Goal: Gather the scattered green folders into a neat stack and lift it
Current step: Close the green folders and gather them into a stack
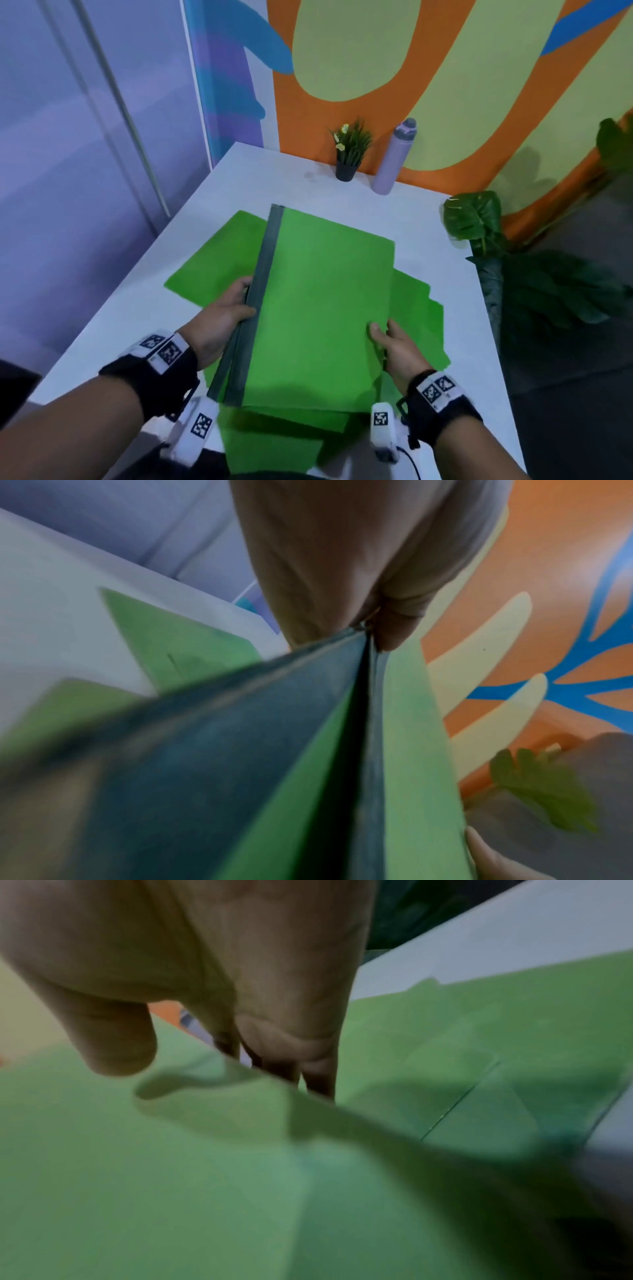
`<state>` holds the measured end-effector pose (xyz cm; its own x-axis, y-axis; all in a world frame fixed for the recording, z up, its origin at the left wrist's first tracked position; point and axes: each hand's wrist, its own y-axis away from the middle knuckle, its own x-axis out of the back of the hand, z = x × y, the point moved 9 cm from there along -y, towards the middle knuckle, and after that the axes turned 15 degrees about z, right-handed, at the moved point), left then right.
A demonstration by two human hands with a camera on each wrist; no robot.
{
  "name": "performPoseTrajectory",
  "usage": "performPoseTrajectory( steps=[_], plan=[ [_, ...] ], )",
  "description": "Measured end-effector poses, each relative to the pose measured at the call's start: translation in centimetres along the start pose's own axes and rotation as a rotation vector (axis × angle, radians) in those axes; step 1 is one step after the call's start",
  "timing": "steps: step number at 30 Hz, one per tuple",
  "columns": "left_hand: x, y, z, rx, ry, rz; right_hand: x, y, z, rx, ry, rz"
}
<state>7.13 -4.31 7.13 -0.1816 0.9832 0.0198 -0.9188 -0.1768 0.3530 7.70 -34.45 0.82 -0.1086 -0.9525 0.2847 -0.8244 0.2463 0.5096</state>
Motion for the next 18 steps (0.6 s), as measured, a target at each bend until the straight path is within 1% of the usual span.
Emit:
performPoseTrajectory(
  steps=[1,3,6,9,13,16,18],
  plan=[
    [-1.2,-0.2,0.4,-0.008,-0.016,-0.026,1.2,-0.4,0.3,-0.042,-0.052,0.035],
    [-3.3,-0.5,1.2,-0.024,-0.045,-0.065,3.4,-1.2,1.0,-0.072,-0.124,0.089],
    [-6.3,-0.6,1.5,-0.039,-0.097,-0.122,5.4,-1.8,2.2,-0.105,-0.137,0.113],
    [-8.6,-0.6,0.6,-0.054,-0.142,-0.178,7.1,-2.0,3.0,-0.116,-0.142,0.198],
    [-9.5,-1.7,-1.7,-0.031,-0.216,-0.169,9.1,-2.1,3.3,-0.093,-0.19,0.301],
    [-9.9,-2.4,-4.0,-0.028,-0.259,-0.158,9.6,-2.6,4.0,-0.068,-0.168,0.298],
    [-9.7,-3.4,-5.7,-0.04,-0.324,-0.115,10.6,-4.5,6.0,-0.049,-0.152,0.319]
  ],
)
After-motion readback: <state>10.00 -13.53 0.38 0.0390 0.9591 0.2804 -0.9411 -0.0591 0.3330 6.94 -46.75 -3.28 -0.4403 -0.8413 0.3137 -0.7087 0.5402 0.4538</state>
